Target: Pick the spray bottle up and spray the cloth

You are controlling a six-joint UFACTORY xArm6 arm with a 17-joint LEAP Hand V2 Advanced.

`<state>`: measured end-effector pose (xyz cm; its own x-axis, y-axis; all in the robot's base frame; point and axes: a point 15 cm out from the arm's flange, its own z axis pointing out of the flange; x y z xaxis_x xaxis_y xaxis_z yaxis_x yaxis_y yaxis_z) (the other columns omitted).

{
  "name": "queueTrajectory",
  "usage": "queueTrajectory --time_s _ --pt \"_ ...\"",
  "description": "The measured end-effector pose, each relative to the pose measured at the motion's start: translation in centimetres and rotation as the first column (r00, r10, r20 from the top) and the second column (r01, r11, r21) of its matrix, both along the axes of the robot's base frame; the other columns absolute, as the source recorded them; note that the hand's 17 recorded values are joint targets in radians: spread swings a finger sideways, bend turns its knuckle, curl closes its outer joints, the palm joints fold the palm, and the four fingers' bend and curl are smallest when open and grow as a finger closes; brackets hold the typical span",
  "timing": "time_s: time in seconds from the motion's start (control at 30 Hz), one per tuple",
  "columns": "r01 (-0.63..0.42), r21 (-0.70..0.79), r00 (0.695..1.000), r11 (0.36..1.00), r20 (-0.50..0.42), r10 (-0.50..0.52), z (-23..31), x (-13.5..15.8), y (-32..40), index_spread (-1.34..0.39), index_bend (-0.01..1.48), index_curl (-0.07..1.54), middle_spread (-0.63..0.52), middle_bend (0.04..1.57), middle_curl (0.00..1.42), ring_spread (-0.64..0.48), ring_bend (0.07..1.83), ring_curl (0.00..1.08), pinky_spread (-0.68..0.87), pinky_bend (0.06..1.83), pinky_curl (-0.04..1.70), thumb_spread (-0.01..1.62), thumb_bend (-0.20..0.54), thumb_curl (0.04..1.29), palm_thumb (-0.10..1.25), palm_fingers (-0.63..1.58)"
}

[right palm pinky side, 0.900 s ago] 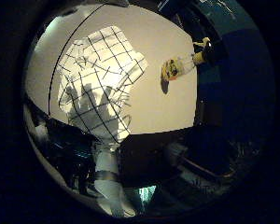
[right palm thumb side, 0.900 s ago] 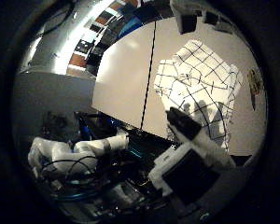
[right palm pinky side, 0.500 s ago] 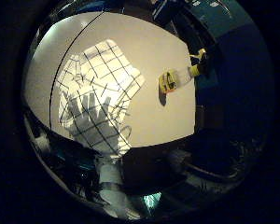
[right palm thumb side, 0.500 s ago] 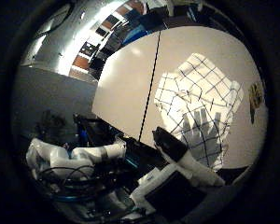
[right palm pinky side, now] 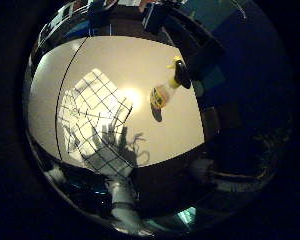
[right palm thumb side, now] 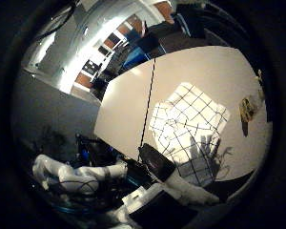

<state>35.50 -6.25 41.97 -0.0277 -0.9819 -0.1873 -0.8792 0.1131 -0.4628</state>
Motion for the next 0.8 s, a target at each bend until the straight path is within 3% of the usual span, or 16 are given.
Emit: queueTrajectory --time_s 0.37,0.8 --pt "0.195 0.137 0.97 0.971 0.123 -0.212 2.4 -1.6 -8.2 -0.22 0.17 0.29 0.16 0.19 0.31 0.23 0.28 0.24 0.39 0.34 0.31 1.08 -0.024 0.32 0.51 0.1" --pt "0.32 0.279 0.919 0.905 0.142 -0.369 -0.8 -4.1 -16.8 -0.17 0.15 0.28 0.2 0.19 0.31 0.25 0.28 0.25 0.4 0.37 0.32 1.07 -0.024 0.32 0.52 0.07"
